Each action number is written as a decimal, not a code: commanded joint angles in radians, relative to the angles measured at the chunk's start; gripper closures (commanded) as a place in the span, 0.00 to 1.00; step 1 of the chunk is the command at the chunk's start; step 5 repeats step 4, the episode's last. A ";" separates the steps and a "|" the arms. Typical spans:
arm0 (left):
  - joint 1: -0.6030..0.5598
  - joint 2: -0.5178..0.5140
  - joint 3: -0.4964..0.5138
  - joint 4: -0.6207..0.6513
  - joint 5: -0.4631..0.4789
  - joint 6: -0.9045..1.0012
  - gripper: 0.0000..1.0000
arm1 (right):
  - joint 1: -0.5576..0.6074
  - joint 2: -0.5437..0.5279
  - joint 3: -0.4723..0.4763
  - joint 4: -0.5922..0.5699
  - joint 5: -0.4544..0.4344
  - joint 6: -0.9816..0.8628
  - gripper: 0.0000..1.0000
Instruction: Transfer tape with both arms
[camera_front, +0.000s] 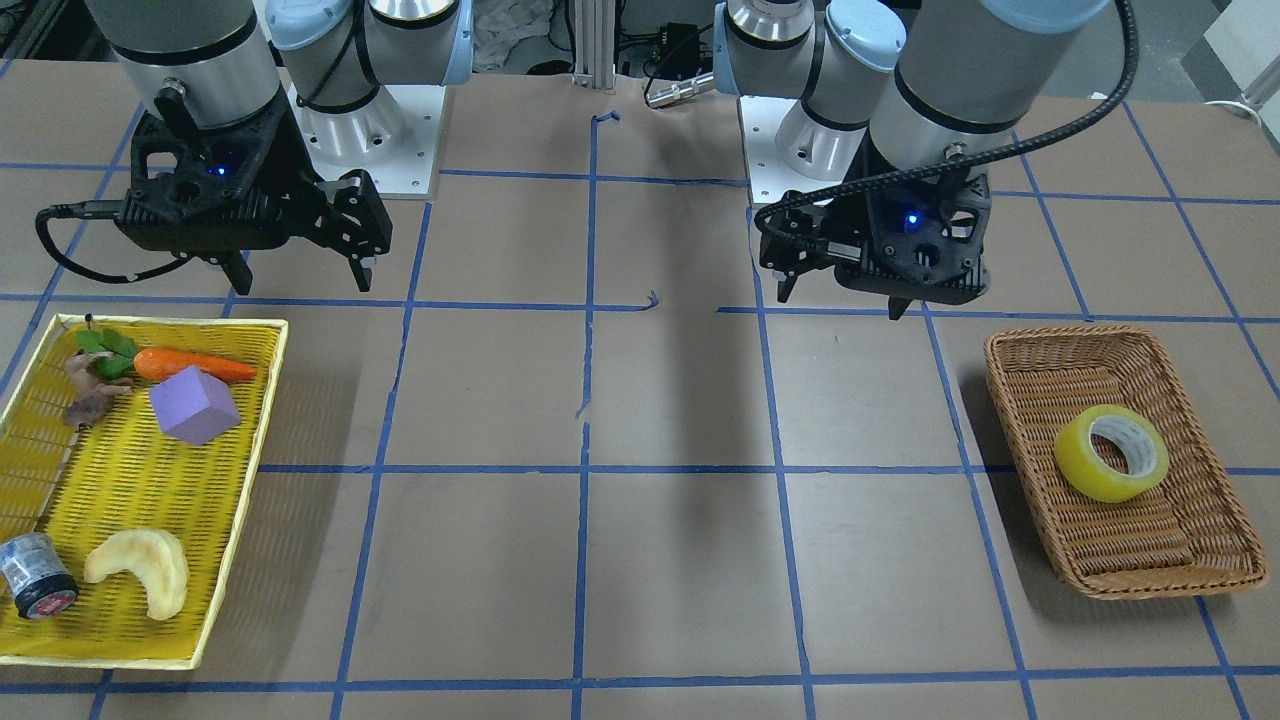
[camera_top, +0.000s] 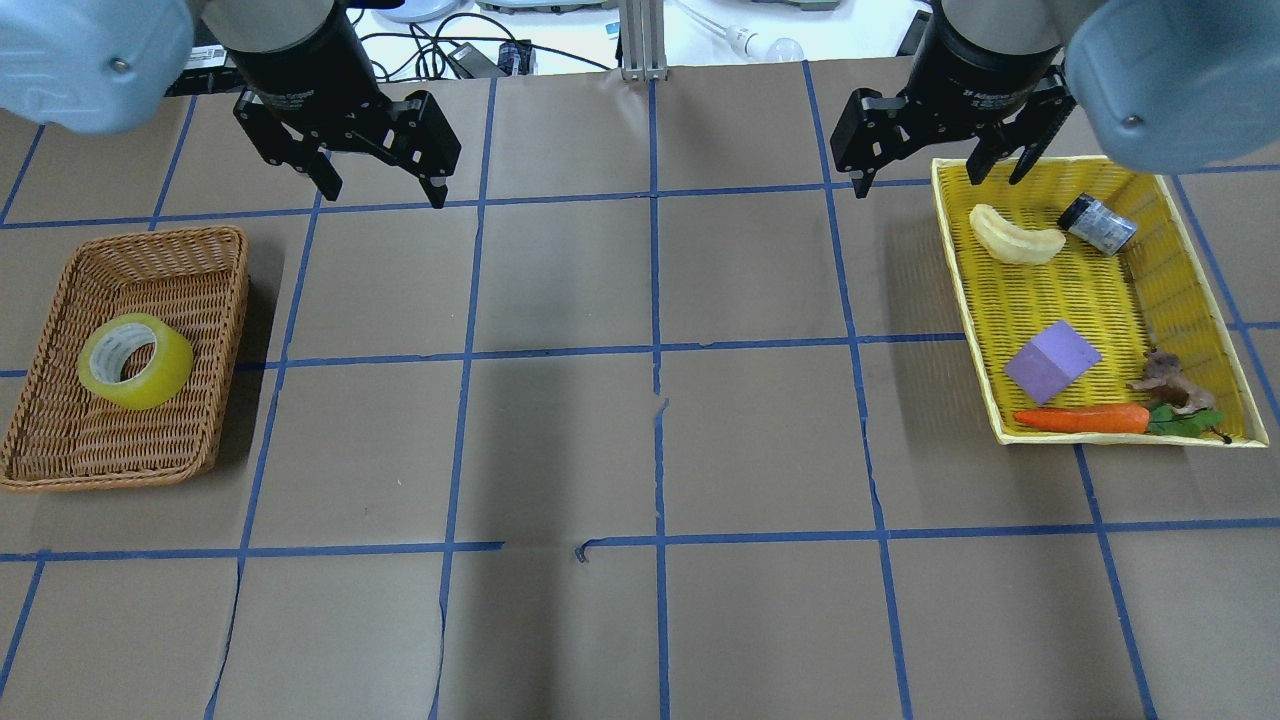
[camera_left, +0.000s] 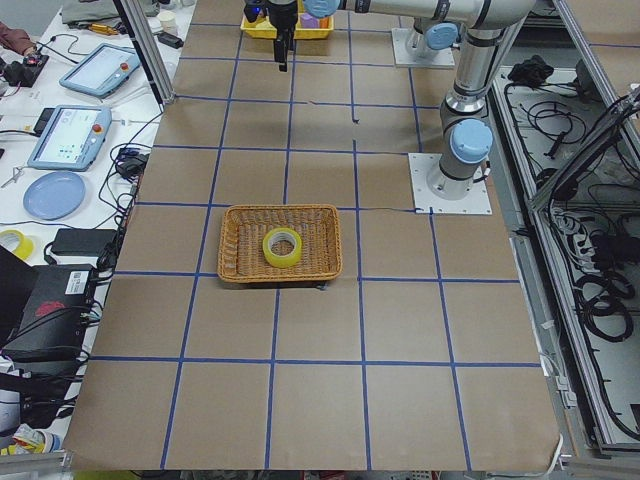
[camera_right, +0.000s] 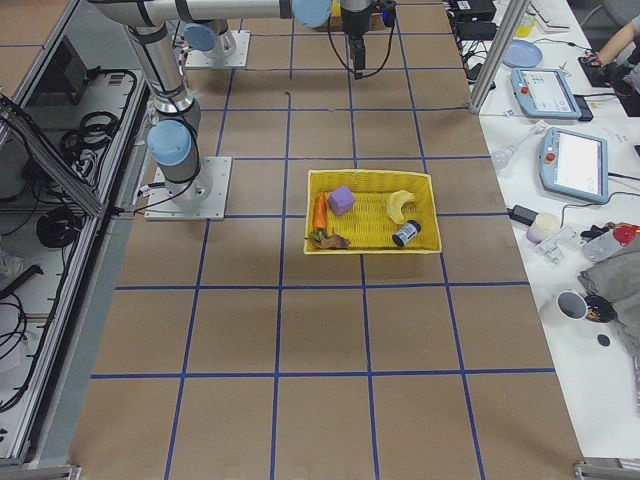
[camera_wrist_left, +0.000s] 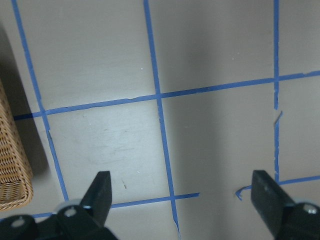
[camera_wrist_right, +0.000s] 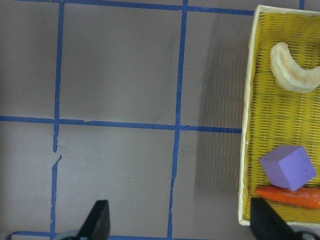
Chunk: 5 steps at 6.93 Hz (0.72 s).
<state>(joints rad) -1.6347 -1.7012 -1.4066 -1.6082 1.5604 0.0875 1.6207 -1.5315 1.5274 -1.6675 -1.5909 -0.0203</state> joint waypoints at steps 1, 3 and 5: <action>-0.008 0.005 -0.014 0.014 -0.002 -0.006 0.00 | 0.001 -0.001 0.000 -0.001 0.000 0.000 0.00; -0.008 0.006 -0.017 0.016 0.000 -0.006 0.00 | 0.002 -0.001 0.002 -0.006 0.008 0.000 0.00; -0.008 0.005 -0.020 0.016 0.006 -0.003 0.00 | 0.004 0.001 0.002 -0.006 0.012 -0.001 0.00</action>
